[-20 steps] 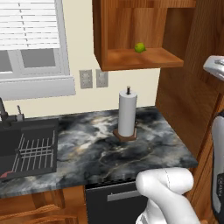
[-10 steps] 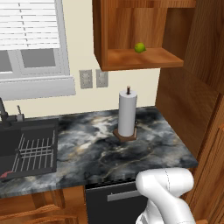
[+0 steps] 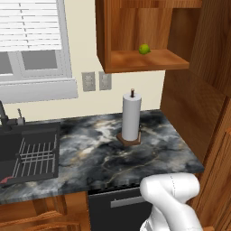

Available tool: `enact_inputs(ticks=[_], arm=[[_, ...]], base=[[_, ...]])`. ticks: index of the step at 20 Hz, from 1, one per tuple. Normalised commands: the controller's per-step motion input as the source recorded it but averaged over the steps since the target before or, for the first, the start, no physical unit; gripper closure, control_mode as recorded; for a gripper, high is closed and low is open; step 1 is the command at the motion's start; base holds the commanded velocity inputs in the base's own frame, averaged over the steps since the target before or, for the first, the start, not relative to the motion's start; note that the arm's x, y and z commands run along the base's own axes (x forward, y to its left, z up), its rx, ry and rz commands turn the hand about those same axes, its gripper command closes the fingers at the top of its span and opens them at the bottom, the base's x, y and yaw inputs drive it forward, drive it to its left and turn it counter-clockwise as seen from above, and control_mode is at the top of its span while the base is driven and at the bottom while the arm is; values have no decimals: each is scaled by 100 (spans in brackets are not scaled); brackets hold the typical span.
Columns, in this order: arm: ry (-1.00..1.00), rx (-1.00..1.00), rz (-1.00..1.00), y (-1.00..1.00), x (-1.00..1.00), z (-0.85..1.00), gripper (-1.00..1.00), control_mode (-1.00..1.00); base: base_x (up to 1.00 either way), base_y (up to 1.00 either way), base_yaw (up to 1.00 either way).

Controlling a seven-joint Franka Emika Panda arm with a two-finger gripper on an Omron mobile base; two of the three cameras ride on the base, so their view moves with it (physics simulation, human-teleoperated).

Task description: Pick the pear from the counter and place it in the cabinet. Then close the cabinet.

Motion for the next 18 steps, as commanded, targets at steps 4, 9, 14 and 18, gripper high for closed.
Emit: enact_inputs(ticks=[4, 9, 14, 18], arm=[[0, 18, 0, -79, 0, 1, -100, -100], [0, 15, 0, -68, 0, -13, -100, -100], [-3, 13, 0, -60, 30, -37, -100, -100], [-9, 11, 0, -33, 94, -46, -100, -100]], base=[[0, 0, 0], [0, 0, 0], [0, 0, 0], [0, 0, 0]])
